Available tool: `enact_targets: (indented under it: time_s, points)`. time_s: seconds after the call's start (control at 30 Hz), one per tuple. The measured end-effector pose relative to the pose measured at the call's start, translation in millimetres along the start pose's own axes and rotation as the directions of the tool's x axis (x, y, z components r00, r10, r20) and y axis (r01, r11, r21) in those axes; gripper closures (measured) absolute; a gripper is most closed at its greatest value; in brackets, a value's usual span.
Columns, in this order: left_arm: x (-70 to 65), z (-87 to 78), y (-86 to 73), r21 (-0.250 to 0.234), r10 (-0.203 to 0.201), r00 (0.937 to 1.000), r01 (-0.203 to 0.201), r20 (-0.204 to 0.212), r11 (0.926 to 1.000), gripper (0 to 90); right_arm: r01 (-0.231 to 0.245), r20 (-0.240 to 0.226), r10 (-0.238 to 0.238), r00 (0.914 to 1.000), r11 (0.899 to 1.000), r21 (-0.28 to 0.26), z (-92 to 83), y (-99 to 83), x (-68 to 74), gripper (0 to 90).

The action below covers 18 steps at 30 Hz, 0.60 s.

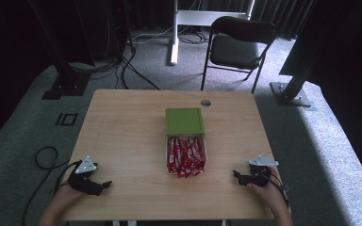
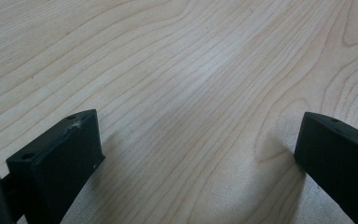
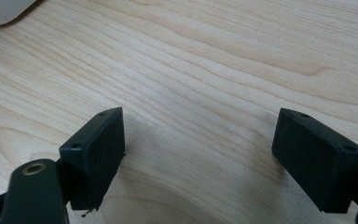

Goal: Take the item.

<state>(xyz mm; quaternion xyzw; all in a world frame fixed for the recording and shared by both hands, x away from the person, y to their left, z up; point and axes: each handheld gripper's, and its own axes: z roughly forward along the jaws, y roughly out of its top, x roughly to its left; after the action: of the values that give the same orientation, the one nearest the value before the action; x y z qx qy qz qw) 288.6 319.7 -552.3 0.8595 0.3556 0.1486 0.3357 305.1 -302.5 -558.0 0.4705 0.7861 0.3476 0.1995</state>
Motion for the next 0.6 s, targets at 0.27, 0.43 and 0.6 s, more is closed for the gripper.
enact_targets:
  time_s: [0.27, 0.43, 0.6]
  points:
    - [-0.2, 0.0, 0.0, 0.000, -0.002, 1.0000, 0.002, 0.000, 1.0000, 1.5, -0.039, -0.015, 0.039, 0.9991, 0.999, -0.010, -3.6, 3.3, -2.4, 18.5]
    - [-0.2, 0.1, -0.1, 0.000, -0.002, 1.0000, 0.002, 0.000, 1.0000, 1.5, -0.064, 0.009, 0.064, 0.9979, 0.997, -0.037, -11.8, 9.7, -5.6, 18.3]
    - [-0.2, 0.0, 0.0, 0.000, -0.002, 1.0000, 0.002, 0.000, 1.0000, 1.5, -0.065, 0.007, 0.065, 0.9978, 0.996, -0.057, -24.1, 20.1, -4.7, 18.3]
